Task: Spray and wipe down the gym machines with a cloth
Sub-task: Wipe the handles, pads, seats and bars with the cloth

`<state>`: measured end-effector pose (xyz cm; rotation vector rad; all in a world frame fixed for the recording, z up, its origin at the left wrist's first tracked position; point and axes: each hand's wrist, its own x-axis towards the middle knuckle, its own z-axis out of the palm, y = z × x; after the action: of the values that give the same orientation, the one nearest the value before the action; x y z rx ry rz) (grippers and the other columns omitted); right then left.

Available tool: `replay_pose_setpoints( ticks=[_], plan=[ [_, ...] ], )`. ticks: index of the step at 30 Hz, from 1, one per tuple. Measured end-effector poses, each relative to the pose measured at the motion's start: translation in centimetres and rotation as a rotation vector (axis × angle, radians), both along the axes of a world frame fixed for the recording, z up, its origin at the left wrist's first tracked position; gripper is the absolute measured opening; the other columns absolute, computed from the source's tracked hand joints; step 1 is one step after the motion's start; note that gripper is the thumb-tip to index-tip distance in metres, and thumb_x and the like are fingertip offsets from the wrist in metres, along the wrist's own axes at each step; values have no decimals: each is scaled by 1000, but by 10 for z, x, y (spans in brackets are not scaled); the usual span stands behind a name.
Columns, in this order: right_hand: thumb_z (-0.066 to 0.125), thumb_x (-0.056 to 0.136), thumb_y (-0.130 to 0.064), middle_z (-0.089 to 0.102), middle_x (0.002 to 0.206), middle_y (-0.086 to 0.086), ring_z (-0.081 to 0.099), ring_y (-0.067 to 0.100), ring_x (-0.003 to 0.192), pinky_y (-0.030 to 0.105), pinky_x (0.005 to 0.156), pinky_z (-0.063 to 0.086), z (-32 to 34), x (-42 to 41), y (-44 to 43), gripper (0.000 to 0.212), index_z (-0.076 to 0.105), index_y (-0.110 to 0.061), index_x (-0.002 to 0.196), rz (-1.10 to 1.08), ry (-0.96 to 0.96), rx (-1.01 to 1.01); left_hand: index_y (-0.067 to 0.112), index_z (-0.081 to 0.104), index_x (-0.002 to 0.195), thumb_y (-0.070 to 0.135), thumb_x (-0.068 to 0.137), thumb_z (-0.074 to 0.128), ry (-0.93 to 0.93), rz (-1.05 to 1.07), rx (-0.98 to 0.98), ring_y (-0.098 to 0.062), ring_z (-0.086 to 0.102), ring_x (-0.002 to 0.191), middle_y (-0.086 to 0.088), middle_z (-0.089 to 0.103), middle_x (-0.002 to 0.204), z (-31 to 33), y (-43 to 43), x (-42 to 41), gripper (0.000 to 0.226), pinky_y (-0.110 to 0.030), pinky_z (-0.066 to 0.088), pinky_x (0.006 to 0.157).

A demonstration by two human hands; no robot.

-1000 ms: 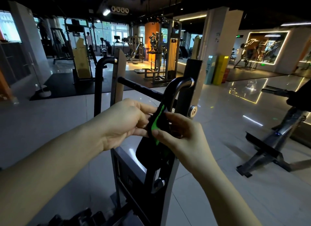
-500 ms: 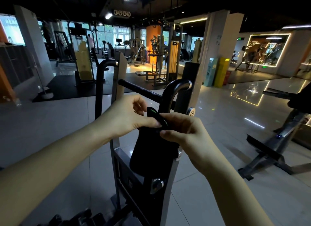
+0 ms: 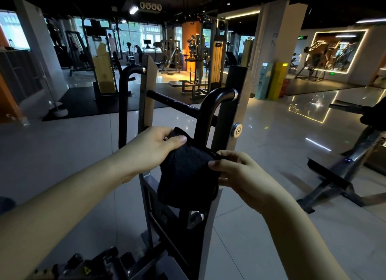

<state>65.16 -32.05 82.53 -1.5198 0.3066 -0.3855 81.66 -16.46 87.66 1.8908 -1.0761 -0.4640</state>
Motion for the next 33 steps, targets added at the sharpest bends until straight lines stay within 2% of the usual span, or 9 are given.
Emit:
replay_pose_setpoints(
  ticks=[3,7,10,15,19,24,27,29,33],
  plan=[
    [72,88,-17,69,101,23,68,35,98,42,86,52,-9,-1,2,31,64,6,109,-88,13,131,15,70,95,37,102,58,73,20,24,-9,70,80,6,73,81,-10,2,-3,26,-29,53,76],
    [68,95,-14,74,107,15,73,22,89,27,69,57,-22,-4,12,31,65,-6,125,-210,70,230,12,69,99,20,92,69,562,-37,51,-16,69,81,-5,72,91,-26,9,-5,10,-32,54,74],
    [80,79,-11,71,122,17,74,29,101,36,77,61,-37,-12,13,62,55,-16,136,-196,27,367,16,58,125,8,71,76,724,-19,-21,-23,73,89,-5,77,92,-39,19,1,58,-37,54,85],
    [78,67,4,63,125,18,72,29,104,30,80,59,-43,-21,23,60,68,-14,124,-57,-7,195,28,67,122,4,68,88,359,-179,182,-19,72,105,-8,74,117,-49,34,7,63,-31,56,94],
    [82,69,-10,68,115,6,72,21,99,28,78,59,-37,-20,38,40,76,-18,107,-62,69,-140,33,74,109,11,69,90,-46,-204,278,-10,70,96,6,73,106,-51,33,7,49,-35,58,92],
    [91,73,-25,69,100,-5,70,13,90,31,77,60,-37,-16,50,44,70,-25,111,-54,140,-493,30,79,97,12,84,80,-143,-266,246,-7,71,86,6,77,91,-33,29,5,22,-28,58,80],
    [83,85,-17,68,83,9,69,24,77,36,68,57,-35,-17,48,15,72,-15,95,-68,125,-477,29,81,86,21,89,77,-181,-330,323,-5,66,73,8,73,77,-20,27,10,9,-26,50,69],
    [80,88,-16,69,81,10,69,24,75,30,67,54,-31,-22,41,11,72,-8,90,-82,82,-404,26,82,91,28,89,76,-160,-372,362,-6,68,86,7,75,91,-12,27,15,6,-28,53,81],
    [75,84,-20,69,107,17,70,29,99,33,83,56,-27,-26,32,25,74,0,99,-112,-83,-44,16,79,105,32,93,67,50,-432,294,-1,67,105,6,74,114,-9,21,24,23,-16,48,88]
  ],
)
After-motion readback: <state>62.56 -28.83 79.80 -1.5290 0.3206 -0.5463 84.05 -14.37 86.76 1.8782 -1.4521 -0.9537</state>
